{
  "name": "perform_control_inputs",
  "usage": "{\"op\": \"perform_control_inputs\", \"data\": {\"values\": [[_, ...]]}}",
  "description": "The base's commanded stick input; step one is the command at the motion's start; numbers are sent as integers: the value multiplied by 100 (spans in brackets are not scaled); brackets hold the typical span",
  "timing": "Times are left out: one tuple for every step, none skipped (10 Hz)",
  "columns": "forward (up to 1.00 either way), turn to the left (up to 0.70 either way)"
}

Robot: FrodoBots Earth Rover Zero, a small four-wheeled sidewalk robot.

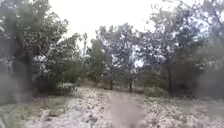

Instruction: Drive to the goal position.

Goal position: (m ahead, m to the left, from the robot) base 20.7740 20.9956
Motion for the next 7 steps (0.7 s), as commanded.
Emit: {"op": "perform_control_inputs", "data": {"values": [[70,0],[70,0],[70,0],[70,0],[70,0],[70,0],[70,5]]}}
